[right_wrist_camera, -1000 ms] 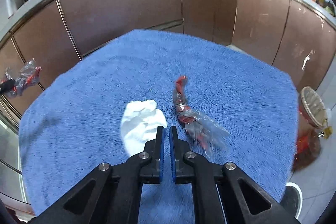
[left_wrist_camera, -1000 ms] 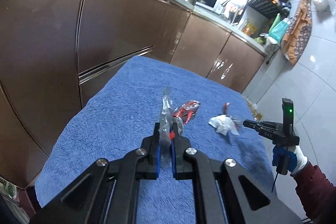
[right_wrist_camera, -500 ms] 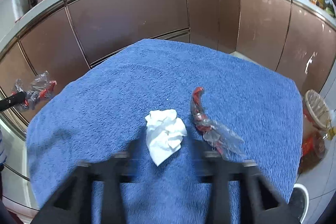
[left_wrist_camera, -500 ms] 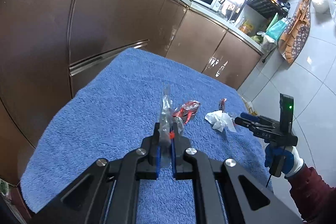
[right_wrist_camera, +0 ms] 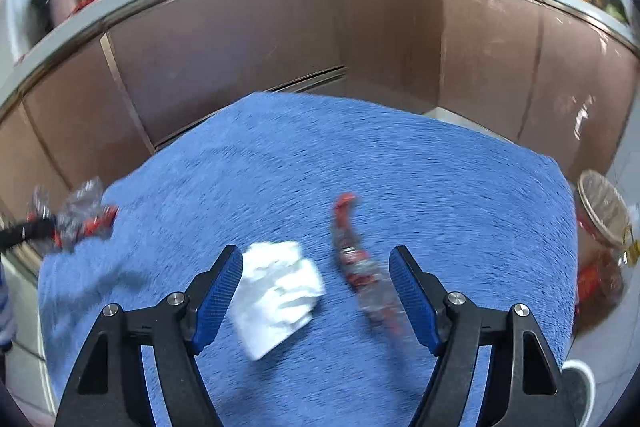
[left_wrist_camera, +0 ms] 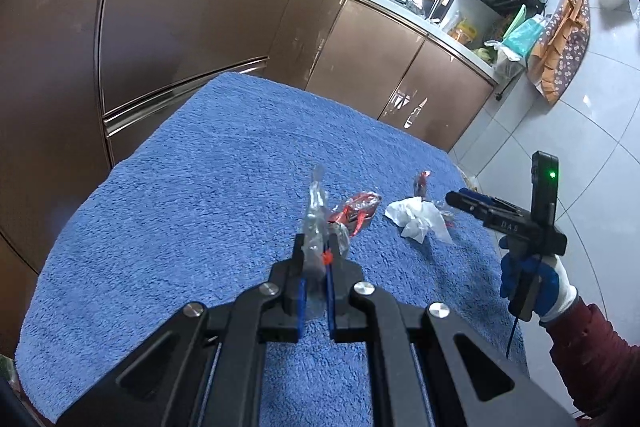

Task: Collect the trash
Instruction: 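Grasp the plastic bottle with red cap with the right tool, then carry the red-trimmed bag and bottle over the steel bin with both tools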

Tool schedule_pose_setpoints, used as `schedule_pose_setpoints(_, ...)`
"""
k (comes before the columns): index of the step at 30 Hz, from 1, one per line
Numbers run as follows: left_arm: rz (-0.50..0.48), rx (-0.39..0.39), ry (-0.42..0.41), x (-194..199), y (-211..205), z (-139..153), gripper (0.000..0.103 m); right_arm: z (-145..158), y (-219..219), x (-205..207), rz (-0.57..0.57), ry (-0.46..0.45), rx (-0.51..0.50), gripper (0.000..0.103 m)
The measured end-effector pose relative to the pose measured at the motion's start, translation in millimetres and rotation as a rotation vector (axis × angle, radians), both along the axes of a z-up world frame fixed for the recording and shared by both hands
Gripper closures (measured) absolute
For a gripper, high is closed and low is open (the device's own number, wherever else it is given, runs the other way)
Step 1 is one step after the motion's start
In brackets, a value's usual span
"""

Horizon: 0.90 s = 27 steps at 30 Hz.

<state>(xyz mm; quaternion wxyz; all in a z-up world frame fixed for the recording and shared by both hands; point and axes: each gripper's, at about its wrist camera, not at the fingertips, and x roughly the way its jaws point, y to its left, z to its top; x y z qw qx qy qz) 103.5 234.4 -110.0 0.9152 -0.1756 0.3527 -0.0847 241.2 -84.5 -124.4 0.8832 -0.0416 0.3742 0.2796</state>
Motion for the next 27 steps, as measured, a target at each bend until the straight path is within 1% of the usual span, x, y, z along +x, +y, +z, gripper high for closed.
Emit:
schedule_pose_setpoints(2, -0.006, 0.0, 0.002, 3, -3, -1, 0.096, -5, -12, 9, -0.039, 0.021, 0.018, 0.029)
schedule_pose_setpoints(4, -0.014, -0.002, 0.003, 6, -2, -2, 0.096, -14, -23, 18, -0.079, 0.049, 0.019, 0.035)
schedule_pose_setpoints(5, -0.019, -0.001, 0.004, 8, -5, -3, 0.096, -20, -26, 21, -0.089, 0.061, 0.015, 0.035)
schedule_pose_setpoints(8, -0.028, 0.006, 0.01, 12, -9, -3, 0.096, -32, -26, 28, -0.083, 0.088, 0.0, 0.039)
schedule_pose_setpoints(9, -0.03, 0.008, 0.012, 13, -11, -3, 0.096, -35, -26, 30, -0.071, 0.093, -0.009, 0.042)
schedule_pose_setpoints(11, -0.035, 0.013, 0.014, 16, -15, -3, 0.096, -40, -21, 34, -0.053, 0.101, -0.024, 0.055)
schedule_pose_setpoints(12, -0.037, 0.017, 0.014, 17, -17, -2, 0.096, -43, -18, 36, -0.042, 0.111, -0.031, 0.068)
schedule_pose_setpoints(13, -0.039, 0.021, 0.014, 18, -19, -1, 0.096, -45, -16, 37, -0.034, 0.118, -0.031, 0.078)
schedule_pose_setpoints(16, -0.047, 0.033, 0.014, 21, -26, 3, 0.096, -45, -13, 38, -0.012, 0.124, -0.022, 0.089)
schedule_pose_setpoints(19, -0.058, 0.046, 0.007, 23, -35, 10, 0.096, -43, -15, 35, -0.003, 0.117, -0.015, 0.093)
schedule_pose_setpoints(22, -0.079, 0.063, -0.005, 24, -49, 20, 0.096, -34, -27, 28, -0.015, 0.106, 0.032, 0.094)
schedule_pose_setpoints(25, -0.112, 0.078, -0.018, 28, -67, 31, 0.096, -15, -48, 14, -0.037, 0.068, 0.088, 0.094)
schedule_pose_setpoints(27, -0.147, 0.085, -0.027, 32, -84, 38, 0.096, 5, -67, 0, -0.062, 0.028, 0.122, 0.094)
